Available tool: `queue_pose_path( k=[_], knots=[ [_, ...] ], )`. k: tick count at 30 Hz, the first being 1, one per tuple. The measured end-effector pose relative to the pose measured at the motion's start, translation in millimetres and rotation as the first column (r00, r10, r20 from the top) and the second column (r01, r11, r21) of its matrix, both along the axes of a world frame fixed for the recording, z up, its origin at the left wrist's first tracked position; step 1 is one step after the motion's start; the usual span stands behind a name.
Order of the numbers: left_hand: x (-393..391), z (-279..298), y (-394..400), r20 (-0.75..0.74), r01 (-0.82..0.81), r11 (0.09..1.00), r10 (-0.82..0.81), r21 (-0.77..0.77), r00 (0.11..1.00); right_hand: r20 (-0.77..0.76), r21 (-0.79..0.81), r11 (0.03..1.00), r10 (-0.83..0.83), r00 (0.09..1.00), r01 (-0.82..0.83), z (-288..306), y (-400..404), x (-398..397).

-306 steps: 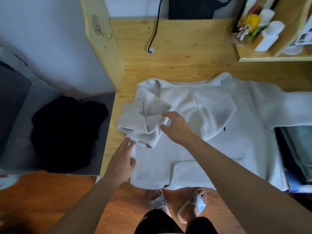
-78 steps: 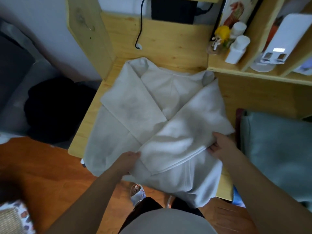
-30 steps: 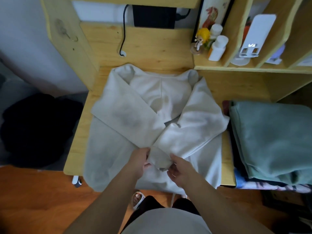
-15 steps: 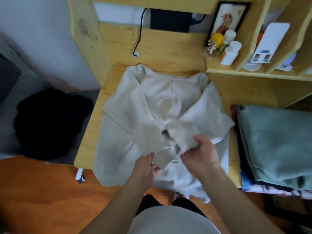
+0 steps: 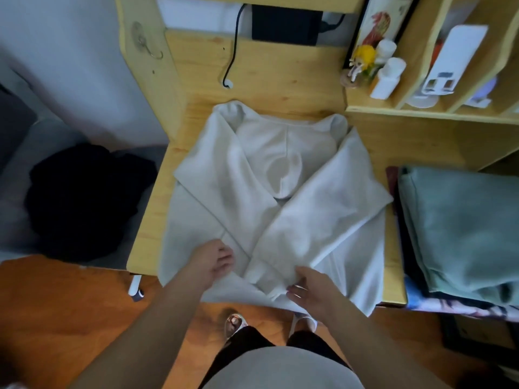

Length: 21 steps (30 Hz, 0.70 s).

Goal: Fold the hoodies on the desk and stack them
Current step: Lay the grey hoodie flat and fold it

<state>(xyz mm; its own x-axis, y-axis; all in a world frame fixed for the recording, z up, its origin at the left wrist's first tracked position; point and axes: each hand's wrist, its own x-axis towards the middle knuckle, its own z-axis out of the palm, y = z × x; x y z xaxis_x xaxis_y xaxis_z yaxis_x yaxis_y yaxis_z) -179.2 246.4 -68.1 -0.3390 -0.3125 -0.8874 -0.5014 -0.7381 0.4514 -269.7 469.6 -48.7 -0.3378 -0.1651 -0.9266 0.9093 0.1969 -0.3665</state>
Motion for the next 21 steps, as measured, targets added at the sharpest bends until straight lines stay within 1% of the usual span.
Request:
queue_pose_path(
  k=[3,5,8,10,12,13,14,16,18,20,21],
  knots=[
    [-10.1,-8.0,-45.7,0.008,-0.132,0.984,0.134,-0.117,0.991,-0.016,0.017,1.000,-0.013,1.000,0.014,-2.1,-0.2,-9.0],
    [-25.4,-10.6,-73.4,-0.021,-0.169,0.976,0.167,-0.136,0.986,-0.026,0.048,0.998,-0.038,0.999,0.039,-7.9,-4.0,-12.9],
    [-55.3,-15.7,-109.3,-0.110,-0.227,0.963,0.212,-0.146,0.971,-0.057,0.107,0.990,-0.081,0.995,0.087,-19.3,-8.8,-15.0],
    [-75.5,-18.3,-133.2,-0.152,-0.300,0.937,0.275,-0.179,0.949,-0.084,0.131,0.985,-0.101,0.991,0.111,-26.3,-10.9,-13.7],
    [-89.0,-23.0,-157.7,-0.186,-0.395,0.894,0.360,-0.210,0.914,-0.143,0.168,0.976,-0.117,0.983,0.141,-34.5,-12.1,-11.6],
    [-91.3,-22.8,-169.0,-0.167,-0.409,0.872,0.376,-0.268,0.911,-0.178,0.194,0.970,-0.115,0.977,0.149,-37.7,-13.2,-10.8],
    [-91.6,-23.6,-179.9,-0.124,-0.396,0.859,0.377,-0.325,0.918,-0.208,0.219,0.963,-0.109,0.972,0.155,-41.1,-14.6,-10.1],
    [-88.5,-28.0,-199.7,-0.046,-0.341,0.855,0.352,-0.391,0.935,-0.239,0.246,0.955,-0.104,0.965,0.164,-45.6,-16.2,-10.4],
    [-84.1,-27.7,-205.0,0.019,-0.223,0.821,0.274,-0.525,0.962,-0.251,0.251,0.954,-0.101,0.963,0.166,-47.4,-16.6,-12.6],
    [-84.2,-25.5,-189.6,0.081,-0.112,0.692,0.241,-0.713,0.967,-0.252,0.262,0.951,-0.099,0.963,0.166,-49.8,-15.4,-13.9],
    [-86.4,-25.6,-173.4,0.113,-0.013,0.578,0.180,-0.816,0.977,-0.257,0.267,0.947,-0.107,0.960,0.177,-49.4,-14.6,-13.7]
  ],
)
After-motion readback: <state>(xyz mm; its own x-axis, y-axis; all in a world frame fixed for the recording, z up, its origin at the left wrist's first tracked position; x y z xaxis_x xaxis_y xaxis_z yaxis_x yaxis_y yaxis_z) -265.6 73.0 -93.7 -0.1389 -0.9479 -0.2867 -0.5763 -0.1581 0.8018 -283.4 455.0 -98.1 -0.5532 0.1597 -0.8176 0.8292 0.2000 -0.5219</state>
